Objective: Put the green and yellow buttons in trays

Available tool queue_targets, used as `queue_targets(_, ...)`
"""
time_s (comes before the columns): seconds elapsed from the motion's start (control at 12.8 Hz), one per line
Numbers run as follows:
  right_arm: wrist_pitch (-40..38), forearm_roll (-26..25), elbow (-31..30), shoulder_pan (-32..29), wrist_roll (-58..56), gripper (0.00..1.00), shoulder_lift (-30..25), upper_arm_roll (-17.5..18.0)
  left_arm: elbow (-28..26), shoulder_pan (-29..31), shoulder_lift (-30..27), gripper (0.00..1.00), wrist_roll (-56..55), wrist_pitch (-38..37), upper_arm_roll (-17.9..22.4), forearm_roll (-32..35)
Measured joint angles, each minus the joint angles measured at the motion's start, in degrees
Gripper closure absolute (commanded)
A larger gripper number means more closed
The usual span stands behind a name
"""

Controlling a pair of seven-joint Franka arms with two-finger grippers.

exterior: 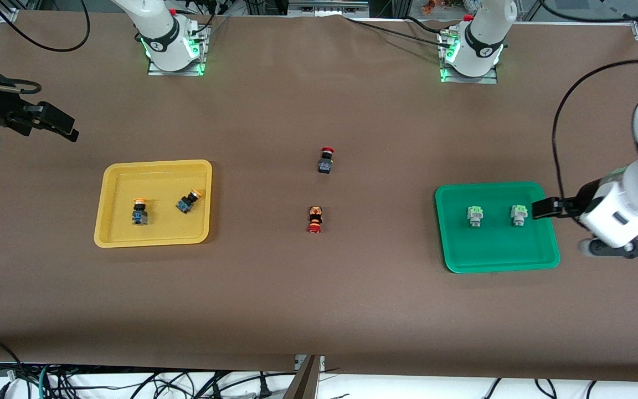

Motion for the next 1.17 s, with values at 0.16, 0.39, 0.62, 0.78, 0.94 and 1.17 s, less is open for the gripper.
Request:
queue_targets(0.16,0.0,0.0,0.0,0.0,0.0,0.01,0.0,0.0,-1.9,-0.8,-6.1,0.0,0.0,-1.4,5.2,-6.0)
queue_targets(0.39,0.0,0.0,0.1,0.0,0.0,0.01,0.0,0.2,-11.1,-5.4,-15.6,0.0,1.1,-1.9,18.9,-13.7)
queue_targets(0.62,0.0,0.0,0.1,0.0,0.0,0.01,0.0,0.2,-16.8,-11.3,-20.0,0.0,1.8,-1.8,23.7,-13.9)
queue_targets(0.78,0.0,0.0,0.1,0.0,0.0,0.01,0.0,0.2,-19.8,-14.0,-22.4,0.0,1.8,-1.8,23.8,-13.9)
queue_targets(0.94,0.0,0.0,0.1,0.0,0.0,0.01,0.0,0.3,-22.4,-15.6,-24.4,0.0,1.8,-1.8,23.8,-13.9)
queue_targets(1.17,0.0,0.0,0.1,0.0,0.0,0.01,0.0,0.3,-23.0,-15.4,-24.0,0.0,1.9,-1.7,24.7,-13.9)
